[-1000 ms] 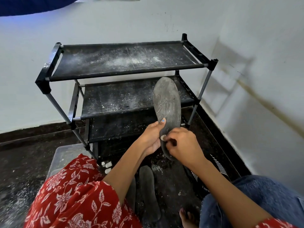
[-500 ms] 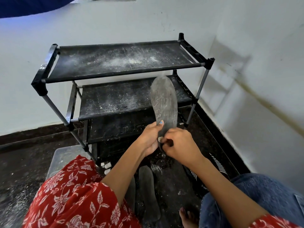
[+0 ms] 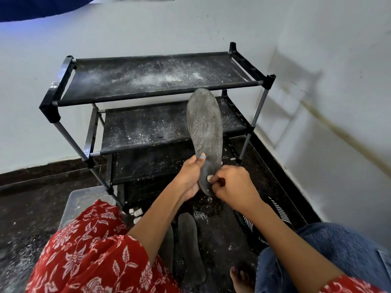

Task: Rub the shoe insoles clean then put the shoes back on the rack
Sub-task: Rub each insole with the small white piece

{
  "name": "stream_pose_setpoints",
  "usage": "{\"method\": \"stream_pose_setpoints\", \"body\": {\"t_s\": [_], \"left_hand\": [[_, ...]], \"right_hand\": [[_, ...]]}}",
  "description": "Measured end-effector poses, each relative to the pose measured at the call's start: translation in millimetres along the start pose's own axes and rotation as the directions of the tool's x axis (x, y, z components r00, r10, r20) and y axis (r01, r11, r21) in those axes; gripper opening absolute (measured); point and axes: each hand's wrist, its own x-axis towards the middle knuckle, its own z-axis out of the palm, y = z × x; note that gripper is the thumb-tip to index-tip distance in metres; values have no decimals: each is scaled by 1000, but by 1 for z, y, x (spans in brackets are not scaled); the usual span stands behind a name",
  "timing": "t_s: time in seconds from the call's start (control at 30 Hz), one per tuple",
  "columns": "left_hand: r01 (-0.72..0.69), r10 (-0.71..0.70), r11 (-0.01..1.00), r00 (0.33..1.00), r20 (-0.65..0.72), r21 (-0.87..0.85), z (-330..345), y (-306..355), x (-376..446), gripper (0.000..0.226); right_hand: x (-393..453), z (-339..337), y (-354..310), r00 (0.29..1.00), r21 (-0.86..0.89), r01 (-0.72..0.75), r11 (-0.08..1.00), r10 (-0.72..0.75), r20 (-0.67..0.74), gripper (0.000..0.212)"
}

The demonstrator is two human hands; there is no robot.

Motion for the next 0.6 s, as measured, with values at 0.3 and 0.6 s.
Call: {"method": "stream_pose_setpoints", "body": {"t_s": [0.3, 0.6], "left_hand": [[-22, 23, 1000, 1000, -13, 20, 1, -3, 3, 24], [18, -18, 1000, 999, -44, -7, -2, -4, 7, 33]], "right_hand": [[4, -1, 2, 999, 164, -12, 986, 18, -32, 19], [0, -11, -1, 969, -130, -22, 991, 53, 239, 10]]}}
